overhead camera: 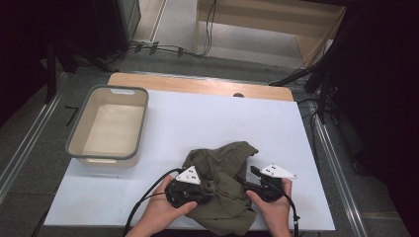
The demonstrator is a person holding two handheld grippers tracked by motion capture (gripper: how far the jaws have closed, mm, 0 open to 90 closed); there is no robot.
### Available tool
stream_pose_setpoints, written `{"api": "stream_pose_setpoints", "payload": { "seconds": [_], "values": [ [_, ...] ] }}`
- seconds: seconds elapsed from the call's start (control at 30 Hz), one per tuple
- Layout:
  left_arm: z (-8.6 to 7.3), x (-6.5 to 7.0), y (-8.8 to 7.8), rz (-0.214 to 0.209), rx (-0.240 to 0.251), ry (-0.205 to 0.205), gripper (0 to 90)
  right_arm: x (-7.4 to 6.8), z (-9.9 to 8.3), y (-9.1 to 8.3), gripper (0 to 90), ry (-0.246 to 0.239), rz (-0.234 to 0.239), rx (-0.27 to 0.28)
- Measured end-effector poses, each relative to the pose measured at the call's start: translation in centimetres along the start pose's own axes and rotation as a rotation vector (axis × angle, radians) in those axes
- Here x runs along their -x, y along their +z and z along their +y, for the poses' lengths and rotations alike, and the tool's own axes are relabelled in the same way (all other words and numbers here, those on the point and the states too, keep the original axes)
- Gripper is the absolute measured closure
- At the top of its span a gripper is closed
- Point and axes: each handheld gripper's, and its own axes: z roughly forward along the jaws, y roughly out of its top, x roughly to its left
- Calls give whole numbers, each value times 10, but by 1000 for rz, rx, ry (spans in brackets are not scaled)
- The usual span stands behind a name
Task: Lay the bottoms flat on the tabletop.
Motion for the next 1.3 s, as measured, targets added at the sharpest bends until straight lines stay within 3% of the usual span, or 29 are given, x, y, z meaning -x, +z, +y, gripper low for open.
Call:
{"api": "stream_pose_setpoints", "payload": {
  "seconds": [0.13, 0.23, 0.3, 0.37, 0.47, 0.53, 0.6, 0.73, 0.83, 0.9, 0.97, 1.0, 1.1, 1.17, 1.23, 1.3],
  "values": [
    [1, 8, 2, -30, -1, 30, 848, -3, 2, 6, 413, 22, -24, -44],
    [6, 11, -3, -35, 27, 68, 790, -6, 3, 9, 603, -9, -10, -75],
    [11, 10, -11, -24, 74, 67, 666, -8, 3, 9, 738, -22, 7, -81],
    [16, 8, -21, 6, 127, 71, 551, -6, 3, 9, 828, -25, 37, -72],
    [24, 2, -38, 43, 222, 26, 442, -5, 2, 6, 859, -25, 59, -45],
    [30, -3, -47, 109, 274, 8, 342, -5, 1, 3, 861, -31, 61, -32],
    [35, -10, -51, 178, 297, -10, 263, -4, 0, -1, 863, -35, 61, -11],
    [39, -30, -45, 217, 269, -68, 220, -3, -1, -15, 865, -49, 49, 28],
    [40, -42, -34, 302, 231, -79, 165, -1, -4, -25, 866, -72, 20, 65],
    [39, -50, -26, 330, 214, -110, 148, 1, -7, -30, 866, -79, 10, 77],
    [39, -58, -16, 320, 174, -147, 148, 3, -10, -35, 866, -81, 4, 79],
    [38, -60, -12, 315, 160, -145, 151, 5, -12, -37, 865, -85, 0, 86],
    [38, -62, 1, 301, 129, -141, 269, 9, -16, -44, 866, -78, -8, 94],
    [40, -62, 6, 276, 119, -134, 540, 13, -18, -49, 865, -62, -15, 101],
    [42, -62, 8, 257, 117, -128, 741, 18, -20, -54, 865, -50, -27, 109],
    [45, -60, 7, 240, 118, -118, 834, 23, -23, -60, 865, -33, -41, 120]
  ]
}}
